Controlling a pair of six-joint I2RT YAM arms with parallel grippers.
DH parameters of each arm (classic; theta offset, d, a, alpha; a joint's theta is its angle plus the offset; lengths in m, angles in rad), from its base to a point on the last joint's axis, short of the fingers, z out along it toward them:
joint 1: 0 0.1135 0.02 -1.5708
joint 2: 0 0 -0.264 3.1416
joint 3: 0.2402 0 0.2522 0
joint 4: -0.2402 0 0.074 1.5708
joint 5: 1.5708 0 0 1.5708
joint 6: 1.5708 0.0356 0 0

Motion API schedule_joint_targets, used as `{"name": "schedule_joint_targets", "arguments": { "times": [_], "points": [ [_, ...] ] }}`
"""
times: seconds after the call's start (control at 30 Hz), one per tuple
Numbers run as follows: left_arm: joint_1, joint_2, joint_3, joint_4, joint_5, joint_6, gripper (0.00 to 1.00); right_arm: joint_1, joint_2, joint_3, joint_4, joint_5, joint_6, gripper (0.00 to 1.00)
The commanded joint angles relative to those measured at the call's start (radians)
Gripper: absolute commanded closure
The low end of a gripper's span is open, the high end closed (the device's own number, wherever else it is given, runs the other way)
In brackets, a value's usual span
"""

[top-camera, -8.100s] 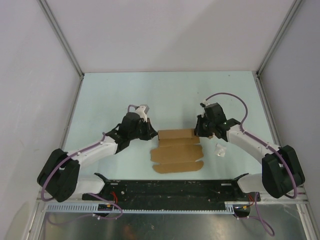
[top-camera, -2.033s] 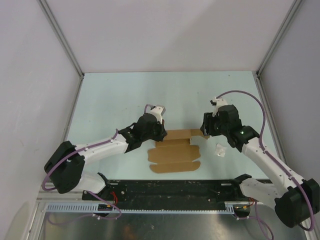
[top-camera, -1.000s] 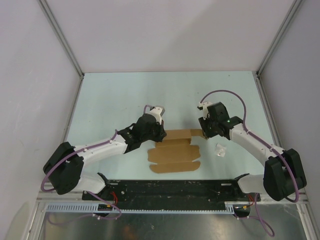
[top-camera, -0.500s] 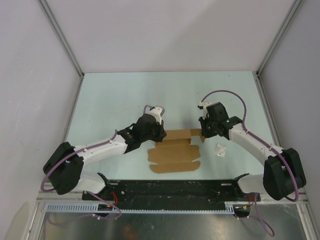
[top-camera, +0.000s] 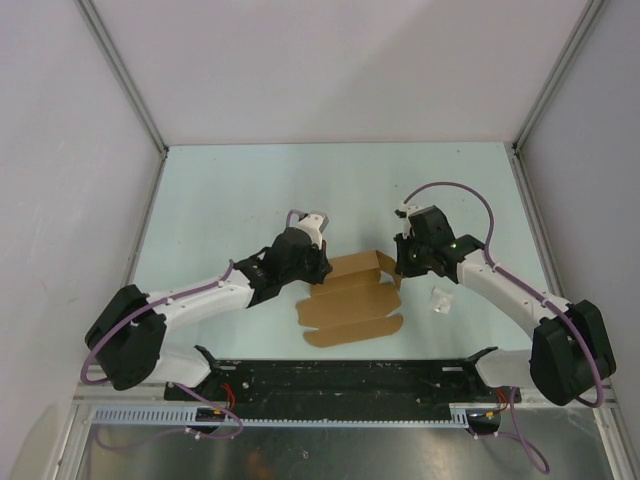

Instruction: Fold the paper box

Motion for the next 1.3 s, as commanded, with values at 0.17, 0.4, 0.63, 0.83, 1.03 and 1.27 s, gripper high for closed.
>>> {"name": "schedule_joint_targets", "arguments": {
  "times": [0.17,0.4,0.63,0.83,1.03,1.27],
  "points": [
    [-0.001,-0.027,-0.017,-0.016,0.012,-0.011,1.00,0.018,-0.026,0.042,0.034,-0.032,0.036,0.91],
    [-0.001,-0.059,-0.031,-0.017,0.010,-0.016,1.00,0.018,-0.012,0.042,0.060,0.023,-0.071,0.93],
    [-0.001,-0.094,-0.063,-0.016,0.015,-0.030,1.00,0.018,-0.004,0.042,0.149,0.022,-0.183,0.94],
    [-0.001,-0.123,-0.082,-0.017,0.015,-0.042,1.00,0.018,0.063,0.043,0.260,-0.059,-0.261,0.94],
    [-0.001,-0.143,-0.099,-0.017,0.015,-0.053,1.00,0.024,0.154,0.086,0.268,-0.093,-0.301,0.92],
    [-0.001,-0.166,-0.106,-0.017,0.015,-0.045,1.00,0.036,0.175,0.125,0.258,-0.058,-0.310,0.92]
  ]
}}
